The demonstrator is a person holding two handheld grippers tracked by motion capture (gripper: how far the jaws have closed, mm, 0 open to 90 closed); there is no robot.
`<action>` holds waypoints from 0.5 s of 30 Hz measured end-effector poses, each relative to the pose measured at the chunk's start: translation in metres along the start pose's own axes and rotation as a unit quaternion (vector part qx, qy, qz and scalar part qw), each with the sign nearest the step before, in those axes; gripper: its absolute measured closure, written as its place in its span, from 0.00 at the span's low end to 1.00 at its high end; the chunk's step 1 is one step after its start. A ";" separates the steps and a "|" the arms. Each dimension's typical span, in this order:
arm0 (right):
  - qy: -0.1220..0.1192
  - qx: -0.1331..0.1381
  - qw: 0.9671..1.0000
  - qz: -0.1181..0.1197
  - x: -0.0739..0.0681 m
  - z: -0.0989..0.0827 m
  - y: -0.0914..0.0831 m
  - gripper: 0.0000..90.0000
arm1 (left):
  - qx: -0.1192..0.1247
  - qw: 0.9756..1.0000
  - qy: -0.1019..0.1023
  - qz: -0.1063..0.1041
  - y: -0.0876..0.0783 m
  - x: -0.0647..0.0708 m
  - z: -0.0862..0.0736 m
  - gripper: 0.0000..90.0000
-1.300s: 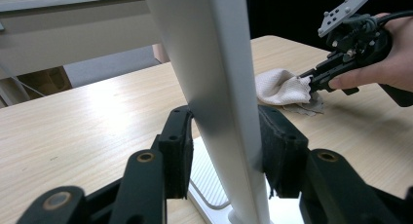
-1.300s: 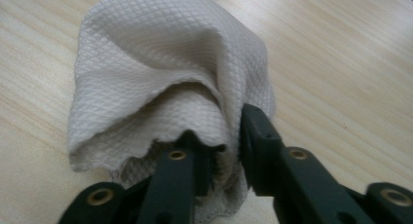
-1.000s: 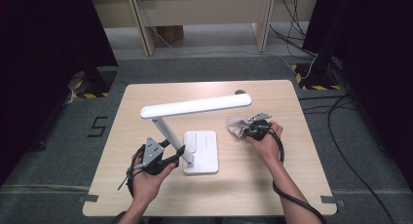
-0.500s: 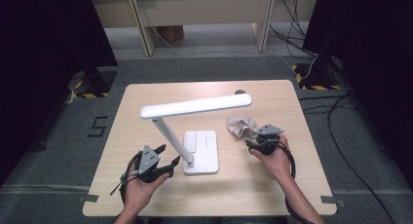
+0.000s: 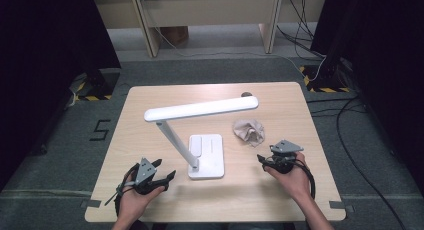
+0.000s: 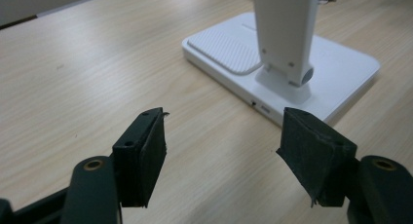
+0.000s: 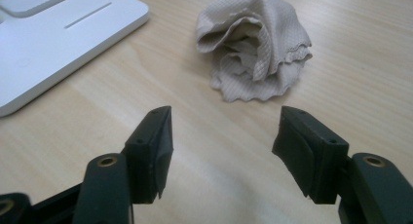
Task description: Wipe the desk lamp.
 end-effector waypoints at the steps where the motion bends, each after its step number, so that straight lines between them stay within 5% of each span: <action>1: 0.002 -0.002 1.000 0.003 -0.001 -0.003 -0.002 0.46 | -0.002 1.000 -0.002 0.002 0.000 -0.002 -0.003 0.36; 8: 0.024 0.000 1.000 0.009 -0.003 -0.021 -0.018 0.53 | -0.003 1.000 -0.022 0.020 -0.001 -0.014 -0.014 0.37; 15: 0.020 0.017 1.000 -0.004 -0.005 -0.042 -0.036 0.56 | -0.002 0.999 -0.033 0.022 0.003 -0.015 -0.020 0.37</action>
Point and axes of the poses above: each handheld gripper's, and its own axes: y roughly forward along the jaws, z roughly out of its top, x roughly to its right, the point moved 6 cm from there along y, roughly forward along the jaws, and after that the axes turned 5 degrees about -x, right-handed, at the moved point
